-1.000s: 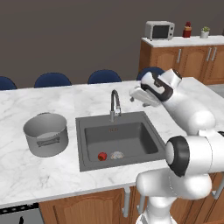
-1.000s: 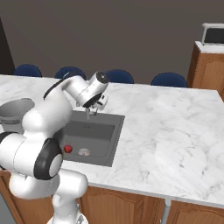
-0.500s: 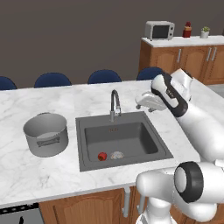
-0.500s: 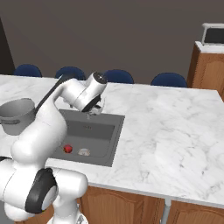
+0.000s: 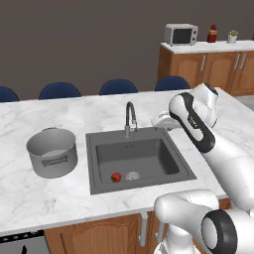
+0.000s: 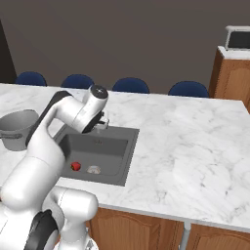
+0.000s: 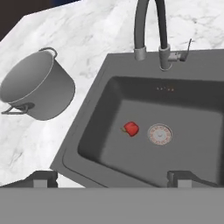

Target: Dump the bell pepper from the pot into the sink. Then turn on the water and wash the bell pepper. Then turn off the water and put the bell pepper back in the pot.

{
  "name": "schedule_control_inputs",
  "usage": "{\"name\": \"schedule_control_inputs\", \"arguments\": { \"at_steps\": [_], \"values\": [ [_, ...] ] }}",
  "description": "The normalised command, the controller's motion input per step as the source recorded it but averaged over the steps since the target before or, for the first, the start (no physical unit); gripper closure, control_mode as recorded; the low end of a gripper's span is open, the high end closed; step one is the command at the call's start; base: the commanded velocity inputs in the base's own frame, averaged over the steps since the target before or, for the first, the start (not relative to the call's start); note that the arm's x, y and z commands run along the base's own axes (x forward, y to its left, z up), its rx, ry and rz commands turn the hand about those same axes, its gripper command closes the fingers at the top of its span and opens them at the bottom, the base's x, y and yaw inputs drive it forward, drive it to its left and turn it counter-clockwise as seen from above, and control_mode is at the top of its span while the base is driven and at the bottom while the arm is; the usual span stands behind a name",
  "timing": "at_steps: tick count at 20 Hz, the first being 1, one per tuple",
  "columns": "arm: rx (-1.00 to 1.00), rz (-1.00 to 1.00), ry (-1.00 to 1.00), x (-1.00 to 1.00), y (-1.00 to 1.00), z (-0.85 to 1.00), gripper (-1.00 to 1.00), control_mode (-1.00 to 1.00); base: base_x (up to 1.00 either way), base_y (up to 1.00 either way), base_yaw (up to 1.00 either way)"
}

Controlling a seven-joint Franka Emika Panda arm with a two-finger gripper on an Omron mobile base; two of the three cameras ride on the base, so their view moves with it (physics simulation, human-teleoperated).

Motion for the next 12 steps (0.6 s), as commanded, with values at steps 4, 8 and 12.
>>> {"name": "schedule_control_inputs", "arguments": {
  "at_steps": [4, 8, 12],
  "values": [
    [-0.09, 0.00, 0.00, -0.01, 0.36, 0.00, -1.00, -1.00, 0.00, 0.00, 0.00],
    [-0.05, 0.00, 0.03, 0.00, 0.28, 0.00, -1.00, -1.00, 0.00, 0.00, 0.00],
    [-0.01, -0.03, 0.13, 0.00, 0.24, 0.00, -1.00, -1.00, 0.00, 0.00, 0.00]
  ]
}}
